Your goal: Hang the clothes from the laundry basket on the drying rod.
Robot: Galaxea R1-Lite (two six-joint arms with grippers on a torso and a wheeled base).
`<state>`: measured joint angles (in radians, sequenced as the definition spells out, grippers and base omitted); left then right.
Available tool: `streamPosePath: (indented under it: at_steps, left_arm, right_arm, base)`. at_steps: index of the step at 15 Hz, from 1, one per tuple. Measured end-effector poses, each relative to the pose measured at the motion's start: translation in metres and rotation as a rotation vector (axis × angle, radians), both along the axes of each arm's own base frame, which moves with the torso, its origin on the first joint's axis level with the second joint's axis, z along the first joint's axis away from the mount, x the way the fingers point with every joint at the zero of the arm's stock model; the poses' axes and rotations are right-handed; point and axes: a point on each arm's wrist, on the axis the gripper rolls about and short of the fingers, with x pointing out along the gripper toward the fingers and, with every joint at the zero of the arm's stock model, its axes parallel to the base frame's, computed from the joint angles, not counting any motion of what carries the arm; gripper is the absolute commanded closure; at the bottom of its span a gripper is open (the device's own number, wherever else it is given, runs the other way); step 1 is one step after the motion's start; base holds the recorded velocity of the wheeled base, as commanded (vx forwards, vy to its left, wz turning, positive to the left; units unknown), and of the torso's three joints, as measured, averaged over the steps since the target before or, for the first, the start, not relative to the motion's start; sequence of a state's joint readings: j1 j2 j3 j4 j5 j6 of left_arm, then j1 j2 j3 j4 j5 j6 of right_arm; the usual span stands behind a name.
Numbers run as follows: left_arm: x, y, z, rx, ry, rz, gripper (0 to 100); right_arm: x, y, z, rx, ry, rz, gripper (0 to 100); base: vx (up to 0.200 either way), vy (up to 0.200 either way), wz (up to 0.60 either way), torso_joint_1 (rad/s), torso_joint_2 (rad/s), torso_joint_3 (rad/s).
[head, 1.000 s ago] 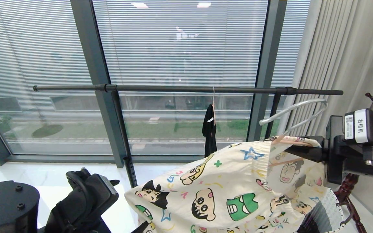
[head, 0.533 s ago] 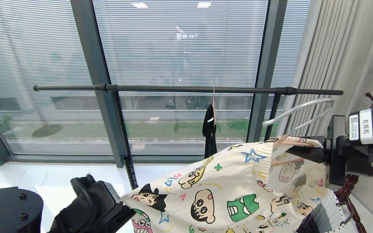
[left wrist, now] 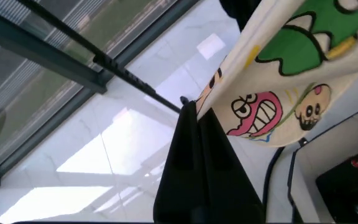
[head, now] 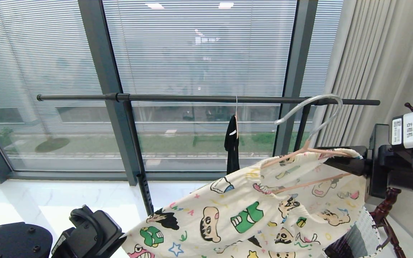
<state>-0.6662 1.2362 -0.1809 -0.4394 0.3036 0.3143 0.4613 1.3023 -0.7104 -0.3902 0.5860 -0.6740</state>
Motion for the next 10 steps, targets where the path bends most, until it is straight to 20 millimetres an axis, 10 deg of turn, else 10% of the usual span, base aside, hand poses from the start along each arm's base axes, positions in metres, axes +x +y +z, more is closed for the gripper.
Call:
streamPosePath:
  at_steps: [3,4,10]
  left_arm:
    - [0.001,0.003,-0.001,0.005,0.0,0.022,100]
    - [0.001,0.003,0.0,0.004,-0.002,0.022,0]
    - [0.0,0.016,0.005,0.022,-0.064,0.162,0]
  right_arm:
    - [-0.001,-0.001,0.001,0.002,-0.005,-0.003,100]
    - [-0.002,-0.001,0.0,0.001,-0.003,-0.004,100]
    - [-0.008,-0.025,-0.041,-0.021,0.212,-0.303,100]
  base:
    - [0.0,0.0,0.0,0.0,0.0,0.0]
    - [0.0,0.0,0.0,0.0,0.0,0.0]
    - [0.0,0.0,0.0,0.0,0.0,0.0]
